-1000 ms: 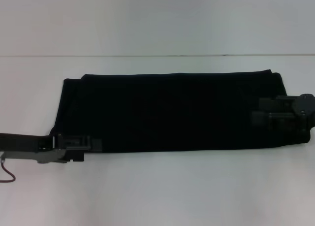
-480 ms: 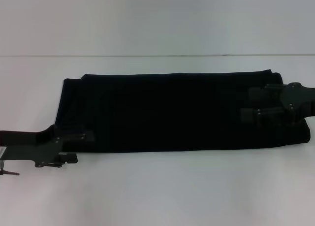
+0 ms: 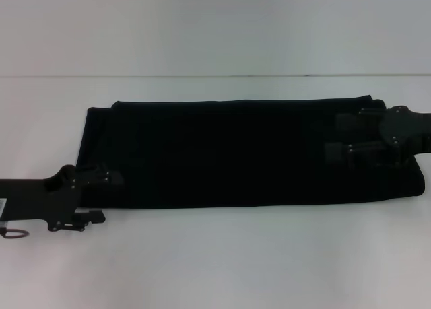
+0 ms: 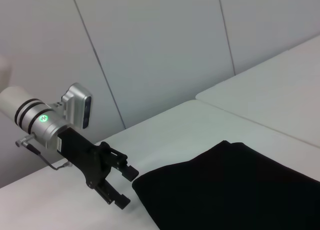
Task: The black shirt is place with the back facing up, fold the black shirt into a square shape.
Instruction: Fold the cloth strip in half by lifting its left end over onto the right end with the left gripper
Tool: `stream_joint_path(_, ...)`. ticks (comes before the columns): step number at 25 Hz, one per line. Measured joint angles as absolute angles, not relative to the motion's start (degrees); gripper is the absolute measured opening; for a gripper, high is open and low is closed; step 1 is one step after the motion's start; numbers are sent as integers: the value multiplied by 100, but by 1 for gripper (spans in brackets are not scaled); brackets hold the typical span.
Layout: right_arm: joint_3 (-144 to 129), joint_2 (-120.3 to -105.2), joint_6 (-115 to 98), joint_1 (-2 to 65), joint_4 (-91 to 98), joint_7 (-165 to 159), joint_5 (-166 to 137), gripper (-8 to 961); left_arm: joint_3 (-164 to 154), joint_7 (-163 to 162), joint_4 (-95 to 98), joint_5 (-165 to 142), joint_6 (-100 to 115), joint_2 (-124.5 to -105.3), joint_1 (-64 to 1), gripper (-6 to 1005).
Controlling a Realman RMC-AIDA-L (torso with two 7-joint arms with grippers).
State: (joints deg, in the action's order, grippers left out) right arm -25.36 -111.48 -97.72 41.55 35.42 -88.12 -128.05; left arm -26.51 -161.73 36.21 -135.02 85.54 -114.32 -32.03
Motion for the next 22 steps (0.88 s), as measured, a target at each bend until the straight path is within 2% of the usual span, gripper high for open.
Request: stream_joint_path(22, -2506, -11205, -9821, 4113, 3545, -8789, -12648, 930, -2464, -16561, 3431, -13641, 7810, -11437, -3120, 901)
